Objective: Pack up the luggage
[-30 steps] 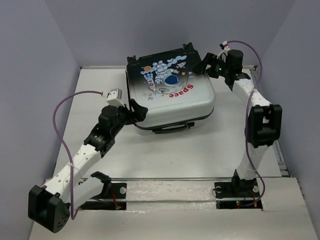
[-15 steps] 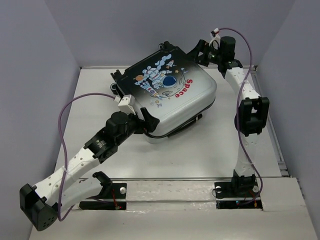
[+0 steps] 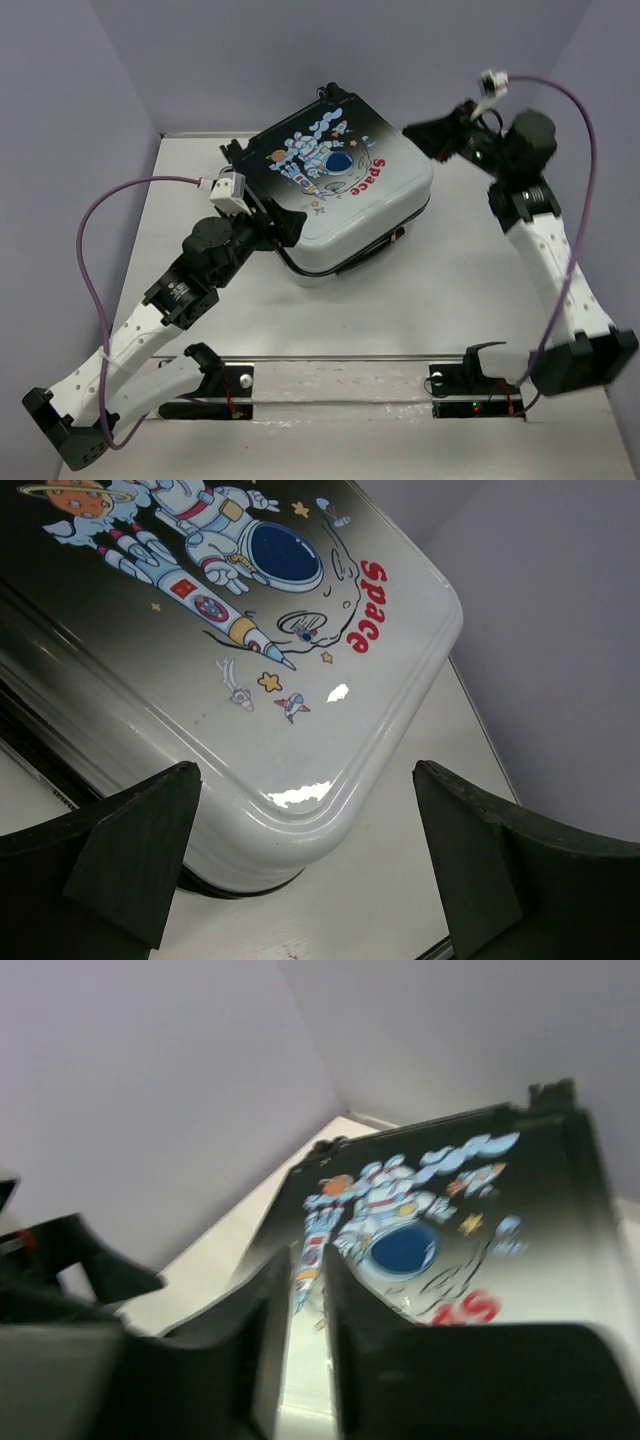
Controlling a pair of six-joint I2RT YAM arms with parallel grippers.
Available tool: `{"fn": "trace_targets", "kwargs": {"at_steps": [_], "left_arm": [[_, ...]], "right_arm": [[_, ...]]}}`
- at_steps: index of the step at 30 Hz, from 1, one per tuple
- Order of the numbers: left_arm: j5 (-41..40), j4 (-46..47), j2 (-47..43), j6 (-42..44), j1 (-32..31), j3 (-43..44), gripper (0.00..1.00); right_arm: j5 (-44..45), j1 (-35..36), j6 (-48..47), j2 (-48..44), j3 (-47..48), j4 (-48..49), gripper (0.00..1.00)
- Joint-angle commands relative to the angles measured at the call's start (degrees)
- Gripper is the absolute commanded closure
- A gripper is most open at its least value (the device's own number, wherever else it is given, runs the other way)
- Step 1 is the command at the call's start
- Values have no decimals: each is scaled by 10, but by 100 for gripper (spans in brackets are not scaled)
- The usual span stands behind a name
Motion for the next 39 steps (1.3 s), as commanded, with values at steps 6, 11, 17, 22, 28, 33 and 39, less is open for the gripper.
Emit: {"fn": "trace_targets", "kwargs": {"at_steps": [6,11,17,22,28,33,39], "left_arm": [[82,-34,-96,-15,3,-102,1],[137,-20,-133,-37,2,-164,1],[153,10,-118,-46,2,-180,1],[175,32,-92,-43,2,-184,1],[178,38,-82,-39,2,-191,1],[178,40,-68,-36,2,-177,1],[169,37,-68,-35,2,-176,1]], "right_arm": [[136,-3,-15,-404,-650,131,93],[181,-3,-6,-415,-756,200,71],[160,-3,-30,-256,-787,417,63],[146,-3,-60,-165,-778,487,59],[99,-3,-63,-117,-775,558,55],[61,-3,-48,-86,-772,614,55],[48,-3,-58,-45,-742,618,53]]}}
